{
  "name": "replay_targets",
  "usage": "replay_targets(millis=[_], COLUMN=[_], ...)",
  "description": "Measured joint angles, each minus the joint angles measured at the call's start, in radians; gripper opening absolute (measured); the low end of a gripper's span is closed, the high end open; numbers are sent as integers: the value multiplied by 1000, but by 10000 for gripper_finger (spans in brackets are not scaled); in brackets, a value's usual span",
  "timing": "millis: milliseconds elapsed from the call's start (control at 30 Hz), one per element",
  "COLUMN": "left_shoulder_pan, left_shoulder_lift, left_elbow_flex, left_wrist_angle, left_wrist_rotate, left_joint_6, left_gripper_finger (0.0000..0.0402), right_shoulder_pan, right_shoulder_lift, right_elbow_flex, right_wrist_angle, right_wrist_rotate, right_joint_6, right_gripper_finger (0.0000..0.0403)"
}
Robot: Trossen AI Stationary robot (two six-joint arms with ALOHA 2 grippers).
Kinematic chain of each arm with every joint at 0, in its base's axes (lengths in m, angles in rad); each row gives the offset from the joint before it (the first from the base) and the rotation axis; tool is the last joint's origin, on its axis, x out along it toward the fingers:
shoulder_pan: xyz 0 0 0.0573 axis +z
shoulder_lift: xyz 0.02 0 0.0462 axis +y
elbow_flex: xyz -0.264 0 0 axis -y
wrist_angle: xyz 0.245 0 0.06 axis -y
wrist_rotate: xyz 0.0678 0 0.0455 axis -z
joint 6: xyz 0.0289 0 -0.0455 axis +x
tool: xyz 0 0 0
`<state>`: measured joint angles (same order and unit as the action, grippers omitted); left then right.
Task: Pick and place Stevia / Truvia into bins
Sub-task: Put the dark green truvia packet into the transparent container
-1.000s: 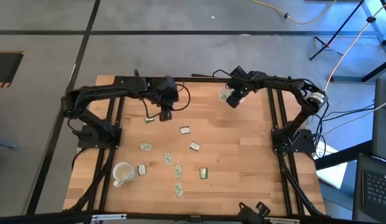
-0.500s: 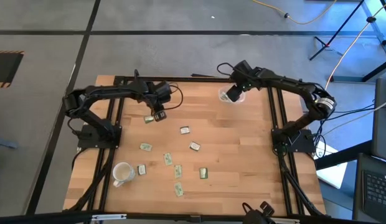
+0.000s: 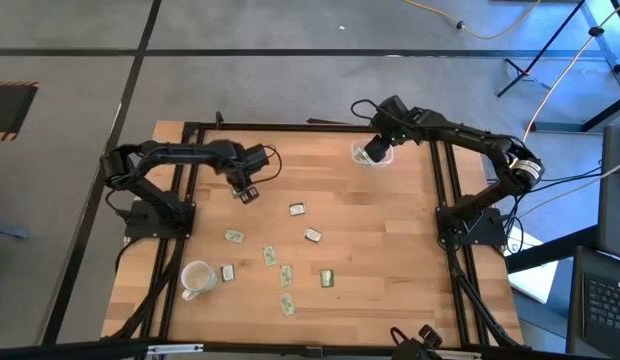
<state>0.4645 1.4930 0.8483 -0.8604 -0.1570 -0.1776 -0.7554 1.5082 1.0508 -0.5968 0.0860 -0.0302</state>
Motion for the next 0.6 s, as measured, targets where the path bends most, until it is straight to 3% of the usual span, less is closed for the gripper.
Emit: replay_targets(millis=[600], left_shoulder_pan=[-53], left_shoulder_lift=[0], left_elbow_flex=[-109], left_wrist_angle=[147], left_wrist_rotate=[17], left_joint_6=[-1], left_gripper_finger=[61], right_shoulder_pan=[1], right_shoulder_lift=[1], right_elbow_flex=[0], right_wrist_angle=[1], right_wrist_rotate=[0], right_joint_6=[3], right_gripper_finger=[157])
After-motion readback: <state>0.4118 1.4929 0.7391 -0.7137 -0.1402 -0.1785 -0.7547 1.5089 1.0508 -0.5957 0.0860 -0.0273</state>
